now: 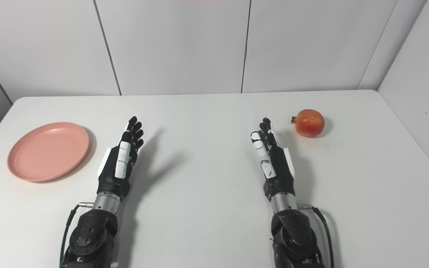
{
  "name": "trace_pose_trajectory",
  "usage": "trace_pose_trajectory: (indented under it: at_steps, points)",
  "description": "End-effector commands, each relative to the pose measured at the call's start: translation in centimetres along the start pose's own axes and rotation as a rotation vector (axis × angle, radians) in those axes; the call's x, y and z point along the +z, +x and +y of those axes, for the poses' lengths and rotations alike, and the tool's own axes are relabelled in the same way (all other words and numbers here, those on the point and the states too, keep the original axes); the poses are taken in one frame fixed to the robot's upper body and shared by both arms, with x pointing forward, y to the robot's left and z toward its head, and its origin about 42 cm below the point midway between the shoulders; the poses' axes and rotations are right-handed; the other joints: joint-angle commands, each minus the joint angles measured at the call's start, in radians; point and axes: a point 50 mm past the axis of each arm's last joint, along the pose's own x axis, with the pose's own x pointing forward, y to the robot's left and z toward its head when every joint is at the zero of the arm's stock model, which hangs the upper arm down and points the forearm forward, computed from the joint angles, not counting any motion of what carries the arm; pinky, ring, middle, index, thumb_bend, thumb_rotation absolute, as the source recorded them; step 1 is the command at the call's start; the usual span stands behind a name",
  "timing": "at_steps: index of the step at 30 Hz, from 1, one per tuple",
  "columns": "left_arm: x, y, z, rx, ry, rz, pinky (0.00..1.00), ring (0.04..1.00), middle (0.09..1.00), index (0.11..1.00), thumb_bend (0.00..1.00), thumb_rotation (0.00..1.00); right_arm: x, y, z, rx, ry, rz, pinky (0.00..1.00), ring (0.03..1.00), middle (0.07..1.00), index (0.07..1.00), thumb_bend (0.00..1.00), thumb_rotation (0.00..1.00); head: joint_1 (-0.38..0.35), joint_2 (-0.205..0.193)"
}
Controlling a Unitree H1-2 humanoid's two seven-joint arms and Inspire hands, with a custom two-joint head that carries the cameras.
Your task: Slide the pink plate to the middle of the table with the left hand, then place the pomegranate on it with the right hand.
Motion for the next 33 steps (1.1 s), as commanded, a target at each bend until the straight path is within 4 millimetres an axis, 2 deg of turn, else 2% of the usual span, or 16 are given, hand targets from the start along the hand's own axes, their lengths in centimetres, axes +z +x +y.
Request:
trace_pose_trajectory:
  at_steps: [1, 24, 33]
  points:
    - [1.64, 0.84, -0.36, -0.006, 0.021, -0.071, 1.0, 1.0, 1.0, 1.0, 0.79, 1.0, 1.27, 0.54, 0.37, 0.019, 0.008, -0.051, 1.0, 1.0, 1.0, 1.0, 0.63, 0.81, 0.002, 0.0]
    - [1.62, 0.43, -0.3, -0.008, 0.045, -0.03, 1.0, 1.0, 1.0, 1.0, 0.79, 1.0, 1.15, 0.11, 0.5, 0.019, 0.003, -0.053, 1.0, 1.0, 1.0, 0.988, 0.58, 0.83, -0.002, -0.019]
    - [1.46, 0.4, -0.29, -0.014, 0.043, -0.034, 1.0, 1.0, 1.0, 1.0, 0.79, 1.0, 0.98, 0.09, 0.69, 0.025, 0.017, -0.044, 1.0, 1.0, 1.0, 0.99, 0.64, 0.79, -0.014, -0.02]
